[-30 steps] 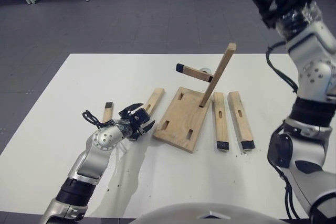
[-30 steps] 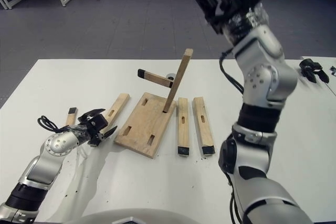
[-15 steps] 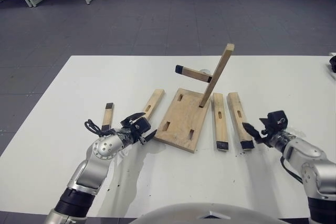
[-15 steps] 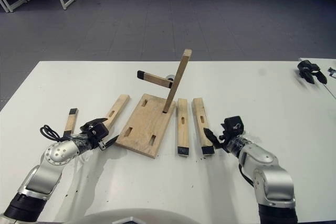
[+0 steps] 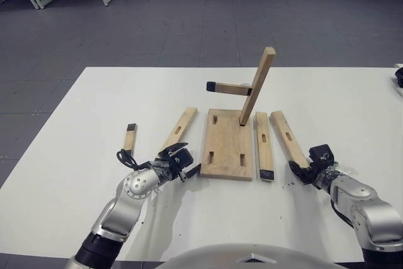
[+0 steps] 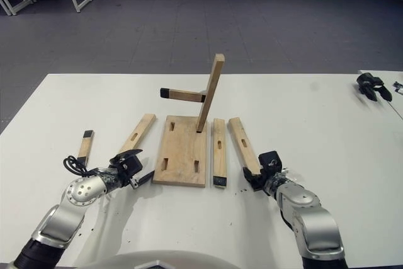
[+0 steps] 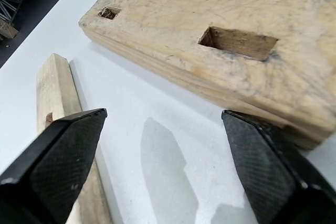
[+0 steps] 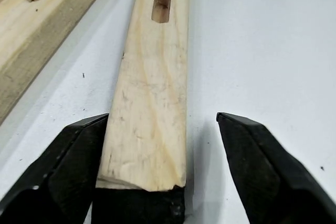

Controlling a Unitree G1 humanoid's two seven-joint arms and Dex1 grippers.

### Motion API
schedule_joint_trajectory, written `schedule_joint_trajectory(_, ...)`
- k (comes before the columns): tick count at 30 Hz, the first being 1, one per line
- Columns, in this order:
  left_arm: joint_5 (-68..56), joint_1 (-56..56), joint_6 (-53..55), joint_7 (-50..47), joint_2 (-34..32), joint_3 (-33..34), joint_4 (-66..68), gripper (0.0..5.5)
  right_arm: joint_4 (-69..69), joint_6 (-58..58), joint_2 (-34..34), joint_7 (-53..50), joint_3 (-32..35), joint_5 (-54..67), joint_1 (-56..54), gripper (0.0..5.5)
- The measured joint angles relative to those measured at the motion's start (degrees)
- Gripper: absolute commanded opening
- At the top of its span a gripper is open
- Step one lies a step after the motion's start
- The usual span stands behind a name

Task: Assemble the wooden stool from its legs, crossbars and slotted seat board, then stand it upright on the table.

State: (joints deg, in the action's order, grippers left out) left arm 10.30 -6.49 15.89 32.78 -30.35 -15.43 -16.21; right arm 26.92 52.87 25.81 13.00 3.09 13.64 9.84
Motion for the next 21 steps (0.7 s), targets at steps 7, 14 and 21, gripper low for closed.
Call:
schedule_joint_trajectory(7,0.07,3.49,0.83,2.22,1.84,-4.55,0.48,4.10,-5.76,-0.21,-1.47,0.52,1.31,0.09,-5.06,2.08)
schedule_joint_trajectory(14,0.83,7.90,1.43,1.73,6.23,-7.36,3.75,4.10,-14.37,-10.30,-4.38,5.21,9.92,8.63,-27.28,2.07)
schedule_joint_trajectory(21,-1.93,6.87,2.42,1.98,5.01,-2.27,0.59,4.10,-19.22,-11.62,-8.67,12.88,12.71,21.54,-37.87,2.07)
